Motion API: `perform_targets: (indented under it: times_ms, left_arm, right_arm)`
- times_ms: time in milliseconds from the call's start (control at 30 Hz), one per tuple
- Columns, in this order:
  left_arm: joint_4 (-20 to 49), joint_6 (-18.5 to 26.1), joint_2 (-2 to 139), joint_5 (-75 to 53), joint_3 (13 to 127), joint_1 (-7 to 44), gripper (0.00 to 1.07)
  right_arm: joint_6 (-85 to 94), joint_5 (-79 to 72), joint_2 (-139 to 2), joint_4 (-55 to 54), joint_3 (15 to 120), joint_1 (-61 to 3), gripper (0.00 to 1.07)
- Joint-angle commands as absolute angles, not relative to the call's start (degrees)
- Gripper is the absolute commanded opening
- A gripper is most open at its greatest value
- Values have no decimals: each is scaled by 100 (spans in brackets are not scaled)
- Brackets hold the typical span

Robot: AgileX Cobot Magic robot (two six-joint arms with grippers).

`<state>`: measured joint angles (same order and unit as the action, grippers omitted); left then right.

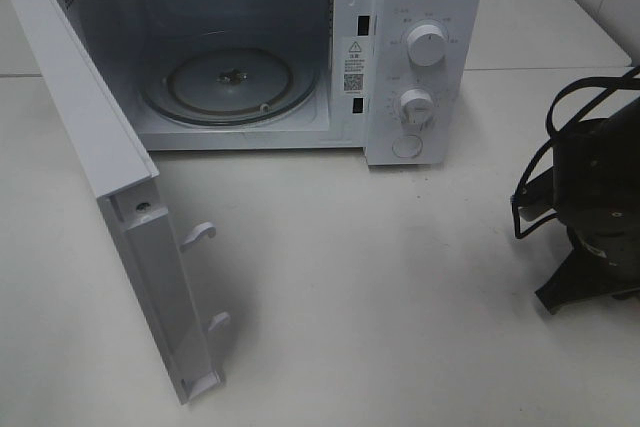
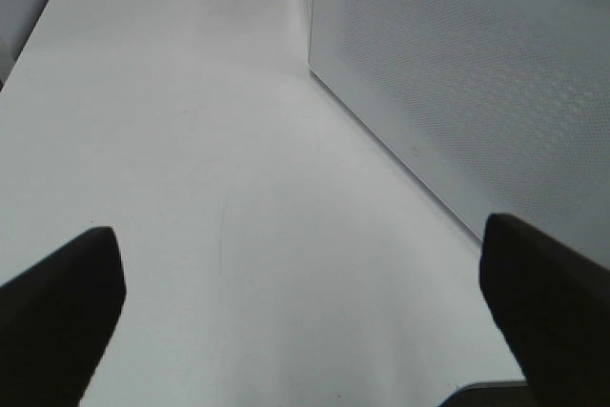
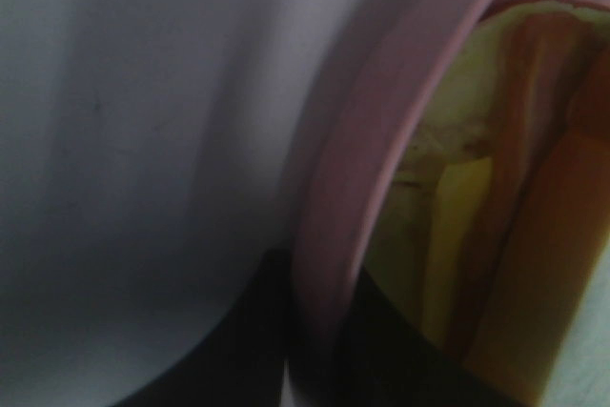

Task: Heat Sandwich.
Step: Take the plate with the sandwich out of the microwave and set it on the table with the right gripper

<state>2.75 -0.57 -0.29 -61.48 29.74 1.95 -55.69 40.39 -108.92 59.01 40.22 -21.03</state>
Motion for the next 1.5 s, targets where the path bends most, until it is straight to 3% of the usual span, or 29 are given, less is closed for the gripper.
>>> perform_targets:
  times_ms: [33, 567, 700, 767, 800, 900, 1067, 1300, 1500]
  left_arm:
    - [304, -109, -120, -6131, 2962, 195, 96]
    - [304, -109, -120, -6131, 2962, 195, 96]
    - [304, -109, -120, -6131, 2962, 195, 96]
    - [304, -109, -120, -6131, 2962, 195, 96]
    - [304, -109, -120, -6131, 2962, 195, 96]
    - [304, -109, -120, -6131, 2962, 195, 96]
    - [304, -109, -120, -6131, 2962, 195, 96]
    - [304, -109, -120, -6131, 2962, 195, 96]
    - [304, -109, -120, -6131, 2962, 195, 96]
  right_arm:
    - [-5678, 4137, -10926, 6028, 4034, -2063, 2]
    - [-5386, 4125, -10795, 5684, 4034, -2068, 16]
    - [-5117, 4142, -10548, 5518, 4034, -2068, 28]
    - [-4796, 4148, -10405, 5214, 4034, -2068, 40]
    - [-4796, 4148, -10405, 5214, 4034, -2068, 40]
    - [-4188, 4137, -10193, 4715, 4034, -2068, 59]
    - [-3587, 4137, -9740, 4079, 4034, -2068, 76]
    - [-2893, 4154, -8950, 3249, 4034, -2068, 78]
    - [-1232, 4228, -7878, 1679, 4034, -2068, 78]
